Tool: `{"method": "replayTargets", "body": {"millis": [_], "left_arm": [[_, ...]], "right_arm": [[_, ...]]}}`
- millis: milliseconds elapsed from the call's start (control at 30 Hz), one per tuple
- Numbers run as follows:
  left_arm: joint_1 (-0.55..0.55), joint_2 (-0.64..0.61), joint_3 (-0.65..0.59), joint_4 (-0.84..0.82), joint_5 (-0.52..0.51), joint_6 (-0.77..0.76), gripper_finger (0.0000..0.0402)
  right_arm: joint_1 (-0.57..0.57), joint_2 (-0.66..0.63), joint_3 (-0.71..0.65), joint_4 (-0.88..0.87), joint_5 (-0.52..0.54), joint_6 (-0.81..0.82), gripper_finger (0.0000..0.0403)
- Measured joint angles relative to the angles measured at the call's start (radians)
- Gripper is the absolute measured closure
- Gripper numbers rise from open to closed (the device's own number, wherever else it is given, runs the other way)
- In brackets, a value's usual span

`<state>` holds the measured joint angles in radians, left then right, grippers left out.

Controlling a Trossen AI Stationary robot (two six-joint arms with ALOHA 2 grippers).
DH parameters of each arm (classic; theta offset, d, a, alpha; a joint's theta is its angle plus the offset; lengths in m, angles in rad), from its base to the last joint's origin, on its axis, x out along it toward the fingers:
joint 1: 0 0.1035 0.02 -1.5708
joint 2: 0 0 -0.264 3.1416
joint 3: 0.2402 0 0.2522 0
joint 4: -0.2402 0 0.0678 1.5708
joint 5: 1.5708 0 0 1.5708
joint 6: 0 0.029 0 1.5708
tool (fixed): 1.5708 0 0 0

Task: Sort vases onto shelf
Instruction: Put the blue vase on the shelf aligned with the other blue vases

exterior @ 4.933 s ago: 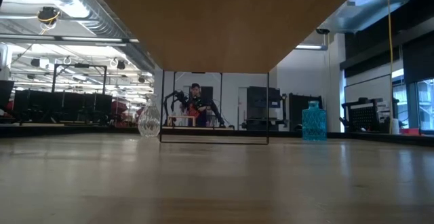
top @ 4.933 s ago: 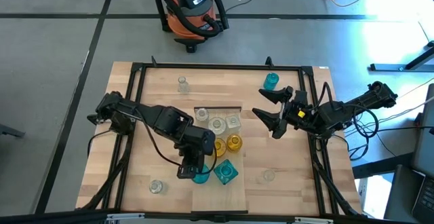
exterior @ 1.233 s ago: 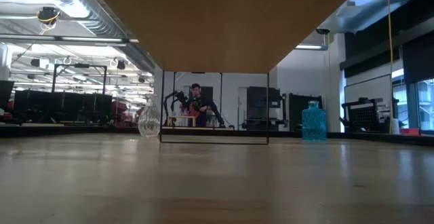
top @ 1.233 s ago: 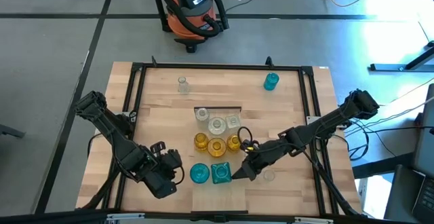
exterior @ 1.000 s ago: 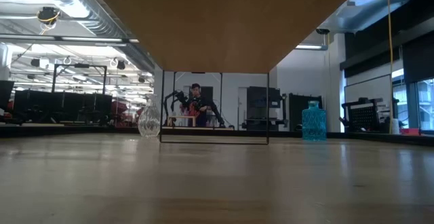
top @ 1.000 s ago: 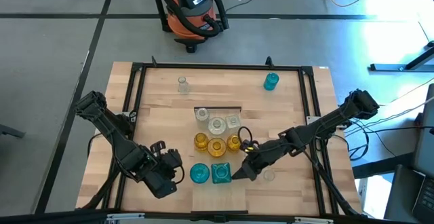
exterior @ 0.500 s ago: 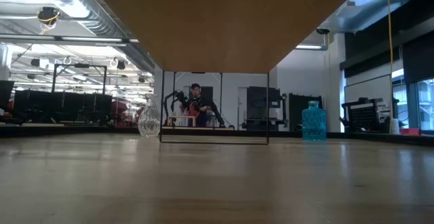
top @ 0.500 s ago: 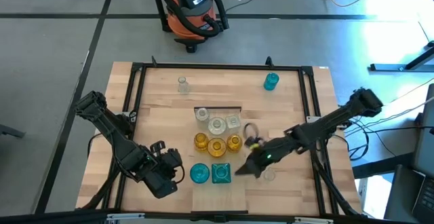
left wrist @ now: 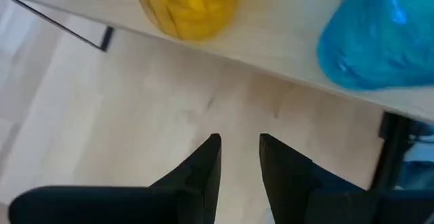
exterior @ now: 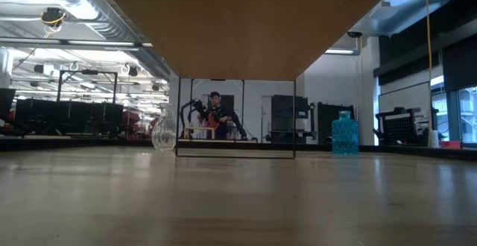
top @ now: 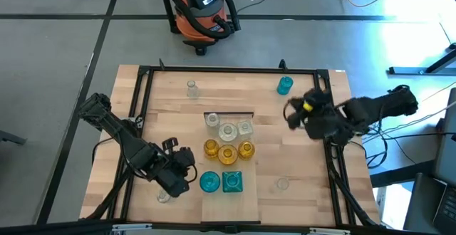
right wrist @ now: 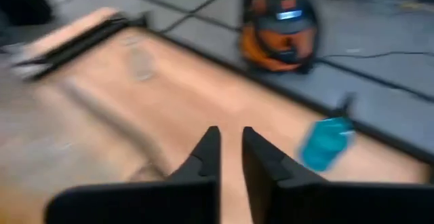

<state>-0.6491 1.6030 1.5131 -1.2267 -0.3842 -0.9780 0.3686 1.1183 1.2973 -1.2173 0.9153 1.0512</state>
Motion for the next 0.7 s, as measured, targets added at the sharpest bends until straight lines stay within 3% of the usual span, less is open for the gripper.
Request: {"method": "replayTargets", "body": {"millis": [200,267,400,533,700], "left_arm": [[0.066,-0.001,0.000,-0.022,-0.035,0.032,0.0308],[0.094,-0.008,0.000,-0.023,-0.043,0.054,0.0308],[0.155,-0.030,0.001,-0.021,-0.043,0.129,0.0308],[0.210,-0.035,0.001,-0.018,0.044,0.158,0.0308],[0.218,-0.035,0.001,-0.018,0.114,0.096,0.0308]], "right_arm": [[-0.356,-0.062,-0.132,0.048,-0.066,-0.104,0.0249],[-0.506,-0.070,-0.188,0.137,-0.162,-0.185,0.0197],[-0.784,-0.061,-0.316,0.419,-0.458,-0.403,0.0115],[-0.980,0.000,-0.390,0.542,-0.554,-0.455,0.0079],[-1.118,0.092,-0.399,0.623,-0.642,-0.551,0.0083]]}}
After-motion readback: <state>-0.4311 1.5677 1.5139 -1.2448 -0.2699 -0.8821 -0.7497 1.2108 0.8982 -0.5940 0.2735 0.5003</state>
